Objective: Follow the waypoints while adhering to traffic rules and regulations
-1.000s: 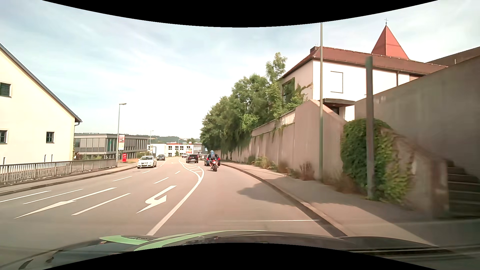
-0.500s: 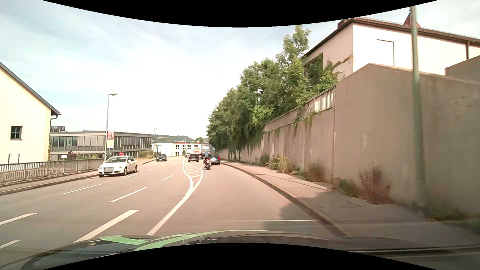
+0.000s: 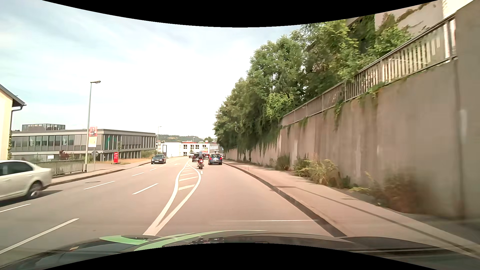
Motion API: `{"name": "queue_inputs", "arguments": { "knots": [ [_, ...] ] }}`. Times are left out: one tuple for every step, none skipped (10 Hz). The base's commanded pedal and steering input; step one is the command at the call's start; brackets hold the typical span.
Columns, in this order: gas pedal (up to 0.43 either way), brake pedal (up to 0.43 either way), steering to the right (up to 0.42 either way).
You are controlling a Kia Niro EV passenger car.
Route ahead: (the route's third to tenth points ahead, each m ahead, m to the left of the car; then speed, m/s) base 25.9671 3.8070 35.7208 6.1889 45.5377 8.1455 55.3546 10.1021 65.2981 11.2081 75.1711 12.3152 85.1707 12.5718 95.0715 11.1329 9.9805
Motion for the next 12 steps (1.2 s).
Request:
{"name": "queue_inputs", "arguments": {
  "knots": [
    [0.079, 0.000, -0.050],
    [0.079, 0.000, -0.050],
    [0.079, 0.000, -0.051],
    [0.079, 0.000, -0.051],
    [0.079, 0.000, -0.051],
    [0.079, 0.000, -0.051],
    [0.079, 0.000, -0.052],
    [0.079, 0.000, -0.053],
    [0.079, 0.000, -0.054],
    [0.079, 0.000, -0.055],
    [0.079, 0.000, -0.055],
    [0.079, 0.000, -0.055]
  ]
}}
